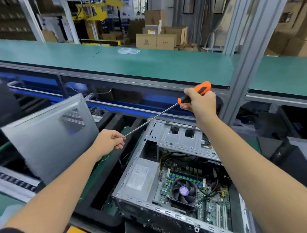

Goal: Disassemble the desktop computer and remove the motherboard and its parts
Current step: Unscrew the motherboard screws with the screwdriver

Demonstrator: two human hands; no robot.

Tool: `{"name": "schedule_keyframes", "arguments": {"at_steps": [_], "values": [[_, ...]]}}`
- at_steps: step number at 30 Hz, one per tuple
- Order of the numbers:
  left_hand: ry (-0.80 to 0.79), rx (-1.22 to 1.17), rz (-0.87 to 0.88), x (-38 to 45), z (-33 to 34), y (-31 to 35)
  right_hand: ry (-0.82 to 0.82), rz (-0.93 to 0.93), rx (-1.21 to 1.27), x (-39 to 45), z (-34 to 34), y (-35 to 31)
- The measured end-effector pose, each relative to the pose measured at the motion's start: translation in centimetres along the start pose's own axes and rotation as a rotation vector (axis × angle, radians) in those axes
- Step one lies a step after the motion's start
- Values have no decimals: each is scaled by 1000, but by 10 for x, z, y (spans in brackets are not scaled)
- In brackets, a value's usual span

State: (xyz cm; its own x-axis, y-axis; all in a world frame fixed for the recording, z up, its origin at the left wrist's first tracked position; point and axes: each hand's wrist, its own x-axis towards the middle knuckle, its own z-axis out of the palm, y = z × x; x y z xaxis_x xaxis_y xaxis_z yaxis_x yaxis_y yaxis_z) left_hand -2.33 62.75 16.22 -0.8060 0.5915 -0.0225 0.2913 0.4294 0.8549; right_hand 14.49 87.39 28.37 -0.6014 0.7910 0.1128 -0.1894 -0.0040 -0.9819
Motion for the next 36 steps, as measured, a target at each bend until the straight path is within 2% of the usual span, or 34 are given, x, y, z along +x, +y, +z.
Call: {"name": "schedule_keyframes", "arguments": {"at_steps": [5, 11, 15, 18, 21, 27, 31, 36], "values": [[-55, 202, -39, 11, -30, -39, -133, -154, -180, -7, 75, -3], [-251, 440, -30, 18, -56, -88, -238, -314, -368, -12, 162, 16], [-340, 437, -27, 25, -54, -114, -311, -403, -538, -15, 205, 36], [-484, 459, 22, 30, -42, -120, -362, -437, -630, -18, 227, 50], [-621, 468, 50, 33, -25, -122, -415, -395, -713, -18, 239, 58], [-740, 359, -2, 38, -12, -127, -427, -348, -808, -17, 239, 62], [-727, 345, -2, 42, -14, -123, -398, -334, -800, -15, 228, 57], [-466, 287, 132, 55, -35, -79, -364, -339, -734, -15, 211, 38]]}}
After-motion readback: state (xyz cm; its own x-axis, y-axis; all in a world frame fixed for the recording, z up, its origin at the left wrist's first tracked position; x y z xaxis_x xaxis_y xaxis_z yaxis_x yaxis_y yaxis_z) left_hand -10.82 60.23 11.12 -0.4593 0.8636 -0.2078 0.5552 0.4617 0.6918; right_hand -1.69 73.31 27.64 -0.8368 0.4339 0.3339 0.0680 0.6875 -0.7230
